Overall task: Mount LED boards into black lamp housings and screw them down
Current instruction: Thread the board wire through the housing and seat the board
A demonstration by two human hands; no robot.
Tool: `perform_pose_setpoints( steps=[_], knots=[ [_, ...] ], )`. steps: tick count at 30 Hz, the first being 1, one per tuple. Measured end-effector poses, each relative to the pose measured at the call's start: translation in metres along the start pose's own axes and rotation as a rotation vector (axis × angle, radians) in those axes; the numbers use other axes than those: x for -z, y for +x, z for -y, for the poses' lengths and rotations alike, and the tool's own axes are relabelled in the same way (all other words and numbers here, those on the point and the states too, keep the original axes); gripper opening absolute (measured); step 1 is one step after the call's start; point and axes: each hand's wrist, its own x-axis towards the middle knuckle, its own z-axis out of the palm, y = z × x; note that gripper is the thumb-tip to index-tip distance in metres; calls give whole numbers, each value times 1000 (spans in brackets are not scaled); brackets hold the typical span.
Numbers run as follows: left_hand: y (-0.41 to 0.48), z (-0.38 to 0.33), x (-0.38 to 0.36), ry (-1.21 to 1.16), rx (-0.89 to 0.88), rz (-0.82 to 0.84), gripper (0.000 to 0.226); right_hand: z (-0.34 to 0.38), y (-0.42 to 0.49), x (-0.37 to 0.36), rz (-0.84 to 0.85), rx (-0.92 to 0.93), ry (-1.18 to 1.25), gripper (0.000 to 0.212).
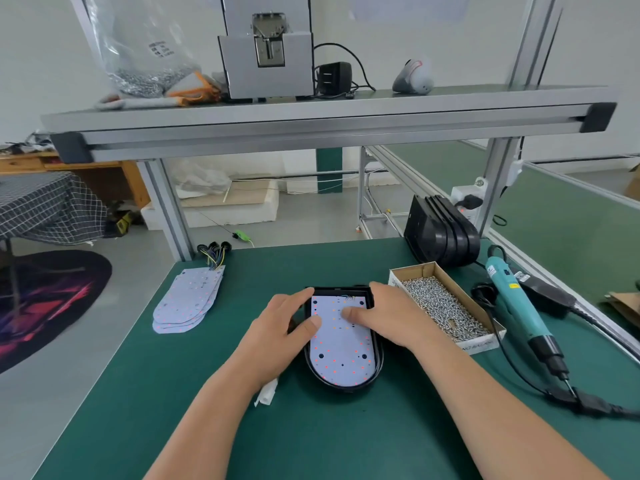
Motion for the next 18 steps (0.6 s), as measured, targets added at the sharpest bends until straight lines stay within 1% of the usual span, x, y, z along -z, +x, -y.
perform_pose_setpoints(
  steps=[5,7,10,13,16,18],
  knots=[
    [-2,0,-1,-33,-15,-19,56,-6,-8,7,-134,40,-5,45],
    [-4,-2,-2,-55,-18,-25,60,-8,-15,20,-180,65,25,32],
    [-5,-6,-1,-80,-13,-28,66,-12,-27,51,-274,63,39,21],
    [-6,-6,0,-69,10,-45,62,-27,-43,87,-373,45,-106,13],
    [-8,-8,0,-54,12,-14,49,-63,-63,117,-455,-74,-287,14],
    [-8,-10,0,-48,-3,-3,46,-93,-74,127,-450,-209,-370,28]
  ],
)
